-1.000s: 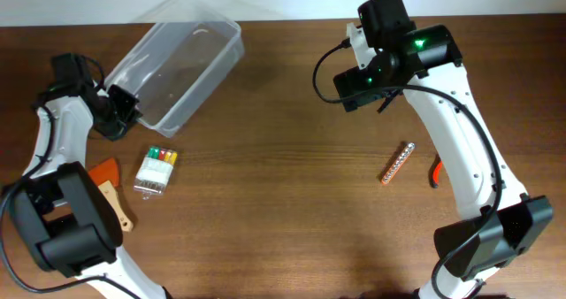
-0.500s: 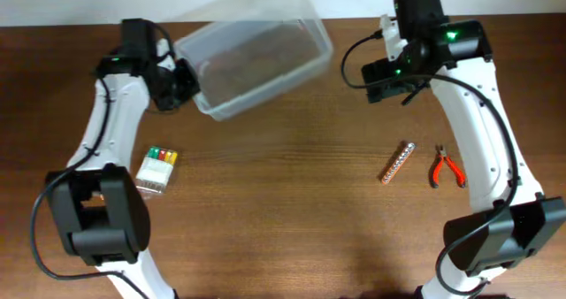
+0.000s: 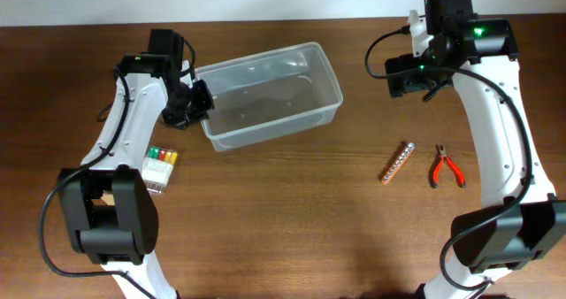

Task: Pack container
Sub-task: 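Drag the clear container with the left gripper to table center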

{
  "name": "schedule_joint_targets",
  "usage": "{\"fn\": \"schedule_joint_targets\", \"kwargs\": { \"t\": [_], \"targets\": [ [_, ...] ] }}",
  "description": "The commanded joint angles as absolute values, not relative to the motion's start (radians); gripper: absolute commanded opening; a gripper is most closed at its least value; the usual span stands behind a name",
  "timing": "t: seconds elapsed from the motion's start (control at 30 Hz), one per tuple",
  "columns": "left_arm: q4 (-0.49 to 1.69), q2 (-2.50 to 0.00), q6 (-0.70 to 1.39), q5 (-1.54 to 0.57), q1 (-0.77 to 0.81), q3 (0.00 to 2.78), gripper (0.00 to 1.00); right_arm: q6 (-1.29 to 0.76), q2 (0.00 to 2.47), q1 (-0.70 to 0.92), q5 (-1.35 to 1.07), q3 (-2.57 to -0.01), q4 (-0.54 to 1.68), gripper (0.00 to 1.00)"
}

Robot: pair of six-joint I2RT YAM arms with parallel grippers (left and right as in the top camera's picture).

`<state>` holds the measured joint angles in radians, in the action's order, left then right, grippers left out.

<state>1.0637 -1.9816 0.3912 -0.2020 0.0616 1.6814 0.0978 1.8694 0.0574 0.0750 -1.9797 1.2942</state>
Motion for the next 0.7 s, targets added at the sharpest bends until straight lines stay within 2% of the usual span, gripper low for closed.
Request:
{"fn": "schedule_joint_targets", "kwargs": {
  "t": [0.0, 0.67],
  "targets": [
    [1.082, -1.986, 0.341, -0.200, 0.065, 1.707, 0.02, 0.097, 1.869, 0.050, 0.080, -2.000, 1.293, 0.94],
    [1.120, -1.986, 0.294, -0.051, 0.139, 1.699, 0.02, 0.097, 1.869, 0.050, 0.079, -2.000, 1.294, 0.94]
  ]
}}
